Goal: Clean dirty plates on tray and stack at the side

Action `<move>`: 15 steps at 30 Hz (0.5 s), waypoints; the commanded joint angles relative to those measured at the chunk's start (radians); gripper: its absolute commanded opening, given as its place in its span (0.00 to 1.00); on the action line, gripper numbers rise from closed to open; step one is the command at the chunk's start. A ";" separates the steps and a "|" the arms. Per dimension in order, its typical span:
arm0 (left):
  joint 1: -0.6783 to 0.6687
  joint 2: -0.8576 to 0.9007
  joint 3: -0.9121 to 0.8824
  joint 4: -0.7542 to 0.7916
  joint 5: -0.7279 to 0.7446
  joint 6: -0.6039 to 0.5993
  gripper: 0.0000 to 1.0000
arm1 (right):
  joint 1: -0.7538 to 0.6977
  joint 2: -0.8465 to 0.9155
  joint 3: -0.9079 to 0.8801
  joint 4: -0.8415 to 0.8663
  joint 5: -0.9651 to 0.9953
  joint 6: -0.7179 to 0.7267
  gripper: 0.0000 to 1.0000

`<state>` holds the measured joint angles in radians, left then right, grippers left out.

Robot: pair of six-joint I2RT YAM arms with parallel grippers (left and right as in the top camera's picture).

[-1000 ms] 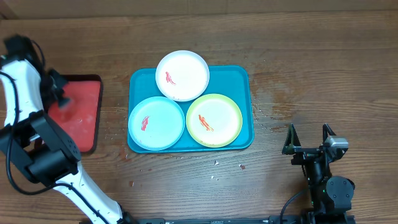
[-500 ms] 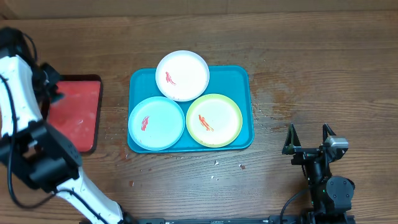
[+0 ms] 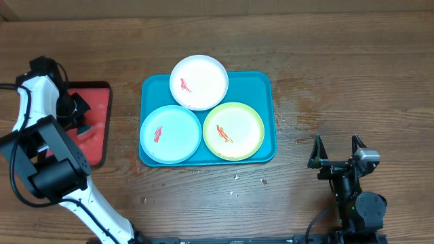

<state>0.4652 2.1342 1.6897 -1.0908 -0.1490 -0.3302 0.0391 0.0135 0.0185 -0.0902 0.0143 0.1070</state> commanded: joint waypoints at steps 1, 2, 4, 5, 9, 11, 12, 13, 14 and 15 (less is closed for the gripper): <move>-0.005 -0.107 0.187 -0.030 -0.066 0.006 0.04 | -0.004 -0.011 -0.010 0.006 -0.001 -0.003 1.00; -0.011 -0.121 0.224 -0.047 -0.069 0.013 0.04 | -0.004 -0.011 -0.010 0.006 -0.001 -0.003 1.00; -0.037 -0.156 0.285 -0.071 -0.101 0.016 0.04 | -0.004 -0.011 -0.010 0.006 -0.001 -0.003 1.00; -0.050 -0.170 0.299 -0.077 -0.129 0.011 0.04 | -0.004 -0.011 -0.010 0.006 -0.001 -0.003 1.00; -0.122 -0.206 0.310 -0.076 -0.319 -0.022 0.04 | -0.004 -0.011 -0.010 0.006 -0.001 -0.003 1.00; -0.153 -0.193 0.298 -0.075 -0.394 -0.023 0.04 | -0.004 -0.011 -0.010 0.006 -0.001 -0.003 1.00; -0.163 -0.182 0.284 -0.072 -0.427 -0.034 0.04 | -0.004 -0.011 -0.010 0.006 -0.001 -0.003 1.00; -0.170 -0.166 0.266 -0.070 -0.457 -0.050 0.04 | -0.004 -0.011 -0.010 0.006 -0.001 -0.004 1.00; -0.171 -0.146 0.245 -0.069 -0.479 -0.073 0.04 | -0.004 -0.011 -0.010 0.006 -0.001 -0.004 1.00; -0.171 -0.123 0.221 -0.064 -0.492 -0.098 0.04 | -0.004 -0.011 -0.010 0.006 -0.001 -0.003 1.00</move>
<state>0.2890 1.9259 1.9781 -1.1542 -0.4892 -0.3553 0.0391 0.0139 0.0185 -0.0902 0.0139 0.1074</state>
